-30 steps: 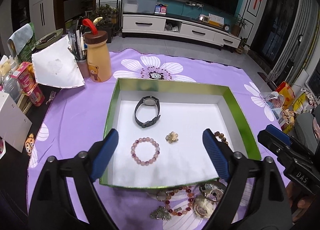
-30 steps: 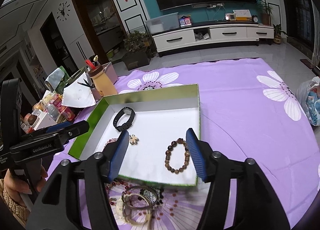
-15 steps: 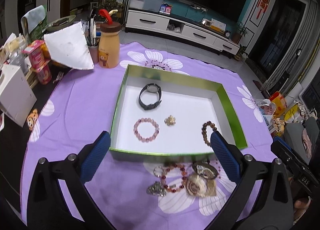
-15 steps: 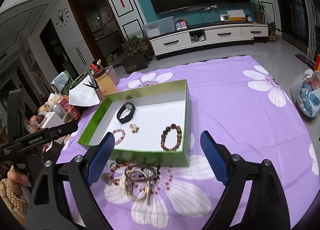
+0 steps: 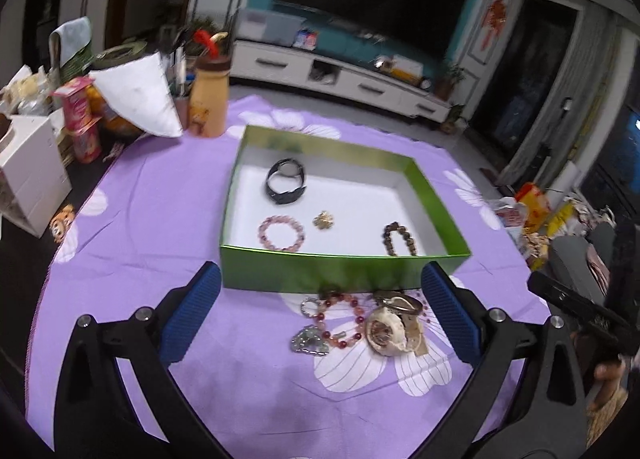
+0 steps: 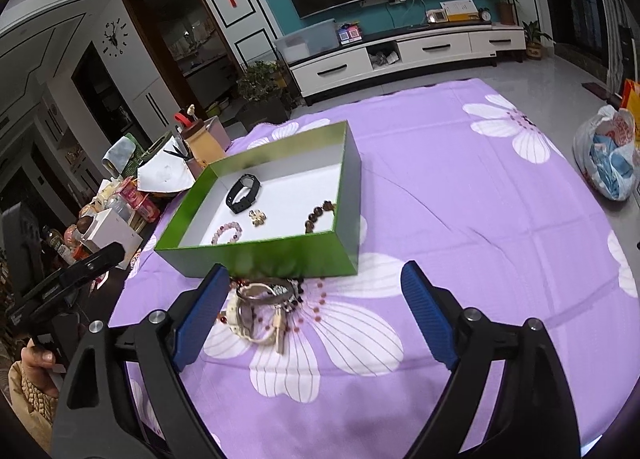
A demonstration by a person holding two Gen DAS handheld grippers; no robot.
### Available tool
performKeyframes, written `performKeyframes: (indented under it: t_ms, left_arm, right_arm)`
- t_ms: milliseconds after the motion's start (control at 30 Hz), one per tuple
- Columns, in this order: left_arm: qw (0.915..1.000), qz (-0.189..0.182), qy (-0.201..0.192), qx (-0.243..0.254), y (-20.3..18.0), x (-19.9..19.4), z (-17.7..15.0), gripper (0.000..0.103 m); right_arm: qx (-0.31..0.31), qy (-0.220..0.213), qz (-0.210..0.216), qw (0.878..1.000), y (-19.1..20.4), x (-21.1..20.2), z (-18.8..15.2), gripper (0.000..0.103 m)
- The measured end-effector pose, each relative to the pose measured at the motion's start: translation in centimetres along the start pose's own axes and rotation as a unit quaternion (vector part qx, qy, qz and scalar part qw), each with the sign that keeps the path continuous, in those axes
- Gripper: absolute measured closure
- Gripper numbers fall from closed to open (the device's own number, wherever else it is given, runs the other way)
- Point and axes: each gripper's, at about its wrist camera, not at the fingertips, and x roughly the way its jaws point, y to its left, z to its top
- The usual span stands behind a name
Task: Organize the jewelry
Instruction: 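Move both open grippers back toward the remaining jewelry pile, then grasp the green-and-red bead bracelet with the left gripper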
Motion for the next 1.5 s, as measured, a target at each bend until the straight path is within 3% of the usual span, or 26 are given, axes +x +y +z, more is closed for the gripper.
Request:
performKeyframes:
  t_ms: [267, 500, 633, 800, 1033, 1233, 1333, 1500]
  left_arm:
    - [0.995, 0.001, 0.098, 0.02, -0.1, 2.6, -3.1, 0.002]
    - [0.994, 0.023, 0.106, 0.014, 0.3, 4.0, -5.8, 0.002]
    - [0.994, 0.031, 0.103, 0.02, 0.5, 4.2, -6.1, 0.003]
    - [0.9936, 0.029, 0.107, 0.024, 0.5, 4.8, -6.4, 0.018]
    - [0.9924, 0.028, 0.115, 0.035, -0.1, 6.2, -6.3, 0.025]
    - [0.9913, 0.036, 0.12, 0.043, -0.2, 7.4, -6.0, 0.039]
    - [0.9909, 0.041, 0.121, 0.043, -0.2, 8.0, -6.0, 0.05]
    - [0.9905, 0.042, 0.125, 0.039, 0.0, 8.7, -6.1, 0.077]
  right_arm:
    - [0.0, 0.019, 0.015, 1.0, -0.1, 0.4, -1.5, 0.015]
    - [-0.025, 0.065, 0.024, 0.997, 1.4, 3.0, -3.7, 0.015]
    - [-0.037, 0.071, 0.026, 0.996, 1.9, 3.7, -4.1, 0.015]
    - [-0.035, 0.073, 0.028, 0.996, 1.6, 4.2, -4.1, 0.015]
    - [-0.035, 0.076, 0.026, 0.996, 1.3, 4.6, -4.2, 0.015]
    - [-0.037, 0.08, 0.028, 0.996, 1.3, 5.2, -4.4, 0.015]
    - [-0.039, 0.079, 0.029, 0.996, 1.3, 5.3, -4.4, 0.015]
    - [-0.045, 0.077, 0.025, 0.996, 1.4, 5.5, -4.4, 0.016]
